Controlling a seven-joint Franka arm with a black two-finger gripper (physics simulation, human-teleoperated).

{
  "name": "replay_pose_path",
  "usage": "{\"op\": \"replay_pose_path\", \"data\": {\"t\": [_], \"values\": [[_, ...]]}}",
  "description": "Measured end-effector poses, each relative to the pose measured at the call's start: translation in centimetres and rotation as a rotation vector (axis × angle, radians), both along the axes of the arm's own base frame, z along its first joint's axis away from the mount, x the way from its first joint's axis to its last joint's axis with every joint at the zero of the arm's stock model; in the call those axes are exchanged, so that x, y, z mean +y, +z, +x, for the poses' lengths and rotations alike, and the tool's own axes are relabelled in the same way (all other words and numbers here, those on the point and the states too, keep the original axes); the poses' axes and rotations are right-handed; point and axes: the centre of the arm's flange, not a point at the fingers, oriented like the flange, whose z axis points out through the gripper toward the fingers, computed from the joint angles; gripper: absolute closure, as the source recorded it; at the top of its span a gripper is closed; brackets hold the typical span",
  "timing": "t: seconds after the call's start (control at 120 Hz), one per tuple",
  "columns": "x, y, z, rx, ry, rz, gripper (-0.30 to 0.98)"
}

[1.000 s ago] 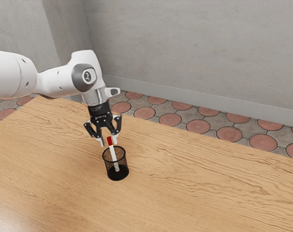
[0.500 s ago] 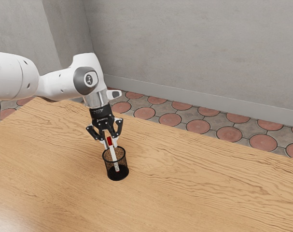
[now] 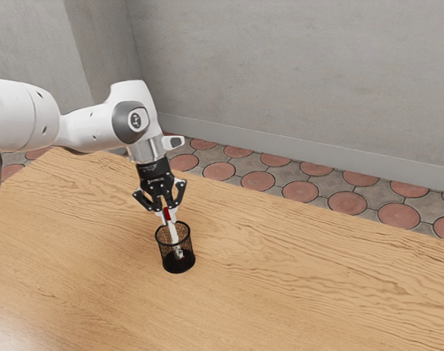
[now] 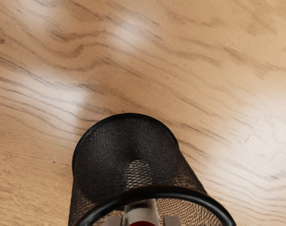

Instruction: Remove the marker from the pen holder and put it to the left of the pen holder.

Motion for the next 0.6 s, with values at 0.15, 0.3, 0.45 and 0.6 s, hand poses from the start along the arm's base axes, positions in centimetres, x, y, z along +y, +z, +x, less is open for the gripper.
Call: {"op": "replay_pose_path", "data": {"t": [0.15, 0.3, 0.45, 0.6], "values": [[0.0, 0.4, 0.1, -0.009, 0.001, 0.006, 0.72], [1.9, 4.4, -0.1, -0.051, 0.007, 0.038, 0.75], [4.5, 14.5, -3.0, -0.141, 0.004, 0.086, 0.76], [6.1, 17.1, -5.3, -0.092, -0.052, 0.188, 0.77]]}}
